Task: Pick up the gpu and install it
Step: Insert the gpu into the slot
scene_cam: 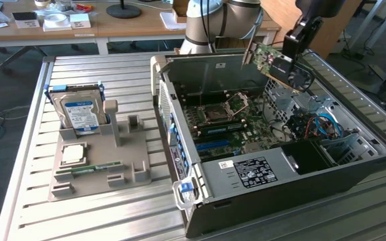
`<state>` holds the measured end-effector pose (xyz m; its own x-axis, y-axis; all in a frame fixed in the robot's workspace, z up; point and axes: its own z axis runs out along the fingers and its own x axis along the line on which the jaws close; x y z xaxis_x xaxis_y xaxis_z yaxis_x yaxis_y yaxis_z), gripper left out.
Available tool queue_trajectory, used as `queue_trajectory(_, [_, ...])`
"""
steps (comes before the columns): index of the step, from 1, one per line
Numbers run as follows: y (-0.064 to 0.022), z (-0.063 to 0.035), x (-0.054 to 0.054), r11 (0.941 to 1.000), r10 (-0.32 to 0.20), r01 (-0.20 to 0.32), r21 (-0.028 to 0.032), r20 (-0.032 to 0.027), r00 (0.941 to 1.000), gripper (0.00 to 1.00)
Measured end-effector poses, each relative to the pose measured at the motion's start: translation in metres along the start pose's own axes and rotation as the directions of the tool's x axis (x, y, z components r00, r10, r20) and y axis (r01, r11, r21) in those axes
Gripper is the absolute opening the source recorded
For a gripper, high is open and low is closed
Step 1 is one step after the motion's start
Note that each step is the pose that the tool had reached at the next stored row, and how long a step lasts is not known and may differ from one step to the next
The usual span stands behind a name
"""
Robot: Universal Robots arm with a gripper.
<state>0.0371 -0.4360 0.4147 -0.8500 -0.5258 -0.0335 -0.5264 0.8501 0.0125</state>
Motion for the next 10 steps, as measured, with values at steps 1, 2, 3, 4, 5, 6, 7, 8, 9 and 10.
queue_trajectory(1, [0.0,0.0,0.0,0.9999,-0.015,0.015,0.0001,-0.0005,0.9999,0.27])
queue_trajectory(2, [0.0,0.0001,0.0,0.9996,-0.03,0.03,0.0004,-0.0012,0.9996,0.27])
queue_trajectory(3, [0.0,0.0001,0.0,0.999,-0.045,0.045,0.0007,-0.0019,0.999,0.27])
queue_trajectory(4, [0.0,0.0001,0.0,0.9982,-0.06,0.06,0.0012,-0.0028,0.9982,0.27])
queue_trajectory(5, [0.0,0.0001,0.0,0.9972,-0.075,0.075,0.0017,-0.0037,0.9972,0.27])
queue_trajectory(6, [0.0,0.0001,0.0,0.9959,-0.09,0.09,0.0025,-0.0048,0.9959,0.27])
queue_trajectory(7, [0.0,0.0001,0.0,0.9944,-0.105,0.105,0.003,-0.0058,0.9944,0.27])
queue_trajectory(8, [0.0,0.0001,0.0,0.9928,-0.12,0.12,0.0037,-0.0068,0.9928,0.27])
queue_trajectory(9, [0.0,0.0001,0.0,0.991,-0.134,0.134,0.0042,-0.0077,0.9909,0.27])
queue_trajectory(10, [0.0,0.0001,0.0,0.9887,-0.15,0.15,0.0047,-0.0088,0.9886,0.27])
